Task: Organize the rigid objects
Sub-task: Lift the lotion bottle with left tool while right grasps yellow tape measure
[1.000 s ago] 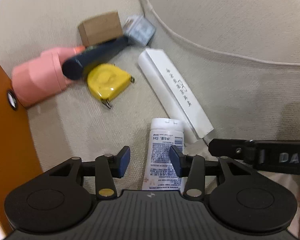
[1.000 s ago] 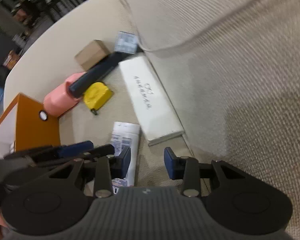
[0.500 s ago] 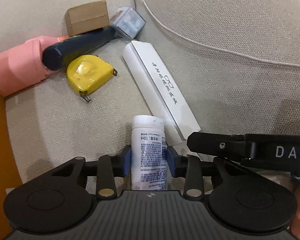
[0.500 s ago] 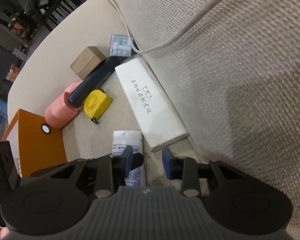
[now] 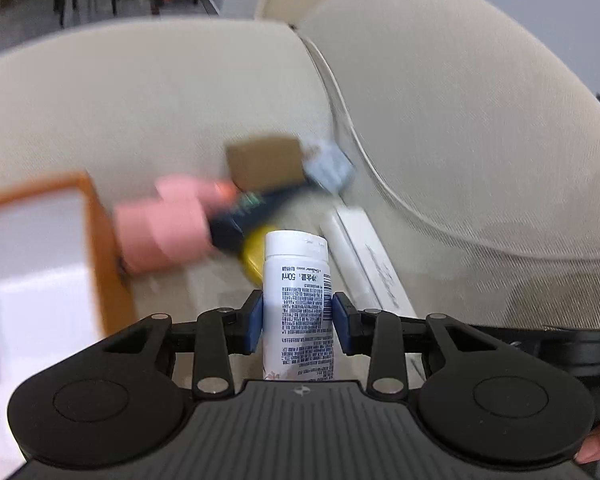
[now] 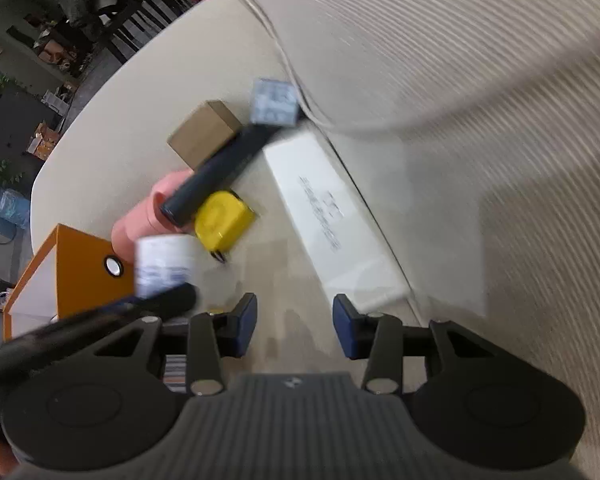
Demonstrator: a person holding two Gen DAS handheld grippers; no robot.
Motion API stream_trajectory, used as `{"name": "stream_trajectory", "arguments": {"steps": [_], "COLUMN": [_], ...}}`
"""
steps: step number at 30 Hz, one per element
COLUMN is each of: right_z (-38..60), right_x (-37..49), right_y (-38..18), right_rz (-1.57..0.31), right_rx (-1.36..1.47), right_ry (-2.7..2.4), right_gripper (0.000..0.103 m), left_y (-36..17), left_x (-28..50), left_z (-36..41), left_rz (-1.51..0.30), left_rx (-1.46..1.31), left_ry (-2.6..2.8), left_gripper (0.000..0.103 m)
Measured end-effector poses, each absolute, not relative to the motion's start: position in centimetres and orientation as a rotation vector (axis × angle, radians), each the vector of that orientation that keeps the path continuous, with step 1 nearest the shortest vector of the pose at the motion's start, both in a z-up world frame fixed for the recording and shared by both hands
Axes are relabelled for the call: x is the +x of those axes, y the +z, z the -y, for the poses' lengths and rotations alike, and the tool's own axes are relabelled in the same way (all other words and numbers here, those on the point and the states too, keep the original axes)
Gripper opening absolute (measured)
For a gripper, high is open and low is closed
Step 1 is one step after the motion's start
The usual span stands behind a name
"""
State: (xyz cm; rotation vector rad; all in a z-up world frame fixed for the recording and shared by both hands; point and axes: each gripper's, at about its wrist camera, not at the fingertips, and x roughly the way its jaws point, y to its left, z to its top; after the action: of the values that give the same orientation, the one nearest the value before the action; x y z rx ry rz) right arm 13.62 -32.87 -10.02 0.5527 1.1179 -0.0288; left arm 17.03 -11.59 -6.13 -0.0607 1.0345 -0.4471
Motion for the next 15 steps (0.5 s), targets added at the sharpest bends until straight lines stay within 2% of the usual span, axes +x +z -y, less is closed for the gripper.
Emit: {"name": "stream_trajectory", "arguments": {"steps": [3, 5, 11, 12, 15], "right_z": [31.2, 29.9, 26.0, 25.5, 24.9], "right_x": [15.9, 17.6, 21.7, 22.2, 22.9], "right_y": [-10.0, -10.2, -11.3, -11.9, -13.6], "right_rz": [-1.109, -1.116, -1.058, -1.062, -1.066], "right_rx": [0.485, 0.416, 0.242, 0.205, 0.122], "right_ry": [0.024, 0.068, 0.231, 0.229, 0.194], "right_gripper": [0.043, 0.049, 0.051, 0.053, 0.069], "left_y": [-5.0, -4.4, -3.3, -3.3, -4.0], "left_x": [18.6, 19.5, 22.0, 22.3, 22.7], "left_z": [10.6, 9.5, 7.0, 7.0, 7.4], "left_rz": [-1.011, -1.004, -0.984, -0.988, -0.995], "left_rx": [-0.035, -0.042, -0.077, -0.068, -0.054], "left_ry": [-0.414, -0.392, -0.353, -0.358, -0.374], "left_gripper": [0.041, 0.041, 0.041, 0.041, 0.041]}}
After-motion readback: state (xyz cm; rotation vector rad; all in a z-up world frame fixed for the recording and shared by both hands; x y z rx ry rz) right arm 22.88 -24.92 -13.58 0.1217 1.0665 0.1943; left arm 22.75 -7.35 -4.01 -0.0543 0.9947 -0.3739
